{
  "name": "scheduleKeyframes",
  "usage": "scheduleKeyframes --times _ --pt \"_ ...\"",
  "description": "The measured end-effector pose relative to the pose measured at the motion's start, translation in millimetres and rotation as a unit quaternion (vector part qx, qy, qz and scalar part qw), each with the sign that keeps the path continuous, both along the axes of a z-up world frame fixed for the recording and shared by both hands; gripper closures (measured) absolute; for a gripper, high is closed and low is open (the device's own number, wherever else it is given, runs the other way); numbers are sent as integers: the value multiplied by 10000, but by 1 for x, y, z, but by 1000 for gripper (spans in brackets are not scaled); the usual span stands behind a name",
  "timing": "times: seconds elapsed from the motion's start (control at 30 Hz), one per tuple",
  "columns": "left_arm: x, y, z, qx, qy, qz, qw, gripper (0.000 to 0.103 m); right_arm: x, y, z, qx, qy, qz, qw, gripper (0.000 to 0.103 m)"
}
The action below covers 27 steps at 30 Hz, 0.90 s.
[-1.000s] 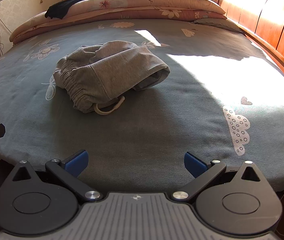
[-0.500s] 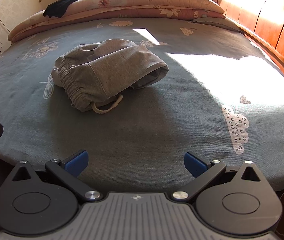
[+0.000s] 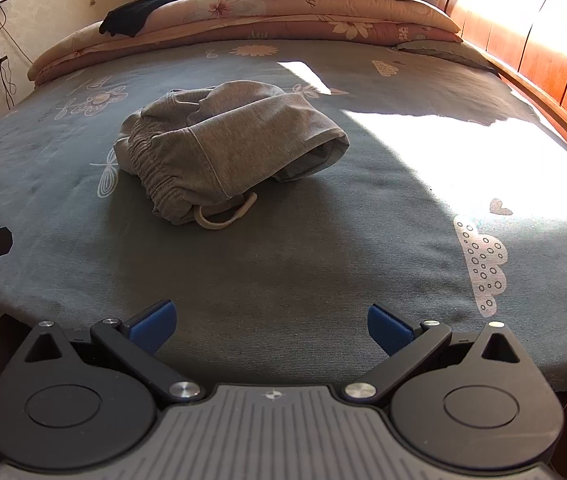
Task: Fold clothes
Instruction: 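Move both grippers toward the bundled grey garment on the bed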
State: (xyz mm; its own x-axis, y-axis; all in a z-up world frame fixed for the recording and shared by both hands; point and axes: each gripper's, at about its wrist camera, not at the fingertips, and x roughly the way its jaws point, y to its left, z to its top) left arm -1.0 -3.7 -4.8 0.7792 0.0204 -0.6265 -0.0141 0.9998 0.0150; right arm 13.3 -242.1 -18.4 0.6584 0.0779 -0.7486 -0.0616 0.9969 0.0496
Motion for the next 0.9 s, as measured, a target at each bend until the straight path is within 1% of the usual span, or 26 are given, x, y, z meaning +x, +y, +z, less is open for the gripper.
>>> scheduleKeyframes --times 0.03,0.1,0.2,0.3,0.4,0.53,0.67,0.73,0.83,0.9 --pt "0 0 1 12 -77 8 10000 0 -2 2 1 -48 -91 67 9999 0" --pt "2 2 1 -88 -87 -39 9999 0 -5 6 4 -148 -271 179 9994 0" --pt "7 5 -1 -279 2 -80 9996 0 -9 10 8 -292 -543 288 9977 0" --pt "11 6 -5 -291 77 -16 9995 0 -13 12 13 -283 -734 422 9960 0" --pt "12 7 -6 -280 117 31 9995 0 -13 8 17 -100 -742 465 9961 0" --pt "12 9 -3 -446 75 -33 9990 0 -8 -5 16 243 -650 245 9973 0" --pt "12 10 -4 -650 12 -163 9978 0 -5 -22 7 714 -644 -32 9954 0" --pt "15 11 -8 -714 17 -191 9973 0 -1 -30 0 937 -568 -16 9940 0" --pt "19 12 -14 -794 28 -220 9966 0 2 -38 -9 1081 -529 -156 9926 0" --pt "22 11 -18 -769 58 -163 9969 0 1 -39 -13 1069 -674 -151 9919 0"
